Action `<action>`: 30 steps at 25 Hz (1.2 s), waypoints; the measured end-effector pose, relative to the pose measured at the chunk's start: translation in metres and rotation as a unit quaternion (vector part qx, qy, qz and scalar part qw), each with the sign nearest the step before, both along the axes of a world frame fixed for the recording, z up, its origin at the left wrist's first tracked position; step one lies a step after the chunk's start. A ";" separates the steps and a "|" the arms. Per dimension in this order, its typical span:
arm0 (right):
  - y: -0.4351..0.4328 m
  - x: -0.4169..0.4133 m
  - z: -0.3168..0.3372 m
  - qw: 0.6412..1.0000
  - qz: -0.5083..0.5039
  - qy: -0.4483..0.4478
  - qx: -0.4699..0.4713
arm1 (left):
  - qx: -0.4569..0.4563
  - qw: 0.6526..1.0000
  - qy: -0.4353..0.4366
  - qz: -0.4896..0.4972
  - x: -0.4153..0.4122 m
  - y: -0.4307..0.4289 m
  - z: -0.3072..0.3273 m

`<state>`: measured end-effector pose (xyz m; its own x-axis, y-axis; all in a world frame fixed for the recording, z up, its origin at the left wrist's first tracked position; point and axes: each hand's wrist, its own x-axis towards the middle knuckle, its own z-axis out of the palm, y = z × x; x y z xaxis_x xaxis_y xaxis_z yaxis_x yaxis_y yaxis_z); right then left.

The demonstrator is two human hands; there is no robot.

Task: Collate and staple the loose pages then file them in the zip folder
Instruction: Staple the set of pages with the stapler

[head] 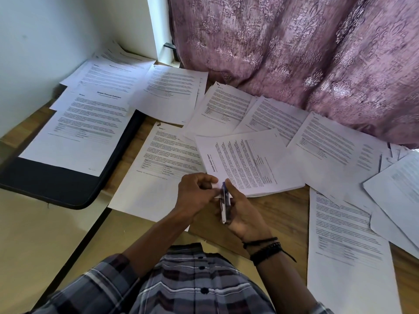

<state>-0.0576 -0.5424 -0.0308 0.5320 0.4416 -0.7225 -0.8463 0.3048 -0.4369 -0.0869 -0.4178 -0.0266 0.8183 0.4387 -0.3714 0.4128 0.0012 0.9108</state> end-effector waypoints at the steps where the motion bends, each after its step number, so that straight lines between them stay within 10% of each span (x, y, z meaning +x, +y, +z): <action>1: 0.001 0.000 0.001 1.000 -0.003 0.003 0.006 | -0.012 1.000 -0.001 0.002 0.000 0.001 0.001; 16: 0.016 -0.002 -0.005 0.999 -0.030 -0.005 0.027 | -0.143 0.987 0.071 -0.009 0.010 -0.009 0.005; 22: 0.022 -0.004 -0.013 0.989 -0.102 -0.067 -0.078 | 0.046 0.999 -0.018 -0.004 0.011 -0.022 -0.008; 30: -0.003 -0.005 -0.012 0.990 0.020 -0.105 -0.091 | -0.162 0.984 0.071 -0.012 0.018 -0.008 -0.013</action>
<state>-0.0624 -0.5457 -0.0427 0.6634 0.3382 -0.6675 -0.7411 0.1739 -0.6485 -0.0688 -0.4261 -0.0398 0.7575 0.2592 -0.5991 0.5386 0.2704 0.7980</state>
